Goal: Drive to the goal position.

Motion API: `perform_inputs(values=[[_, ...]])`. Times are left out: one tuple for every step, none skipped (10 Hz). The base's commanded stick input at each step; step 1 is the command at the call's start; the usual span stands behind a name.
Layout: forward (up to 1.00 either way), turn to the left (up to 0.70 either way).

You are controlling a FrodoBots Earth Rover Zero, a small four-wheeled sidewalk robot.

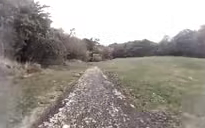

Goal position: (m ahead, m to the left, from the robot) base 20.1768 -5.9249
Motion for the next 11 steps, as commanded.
perform_inputs(values=[[1.0,0.15],[1.0,0.4],[1.0,0.4],[1.0,0.4],[1.0,0.4],[1.0,0.4],[1.0,0.15],[1.0,0.05],[1.0,0.0],[1.0,0.0],[1.0,0.0]])
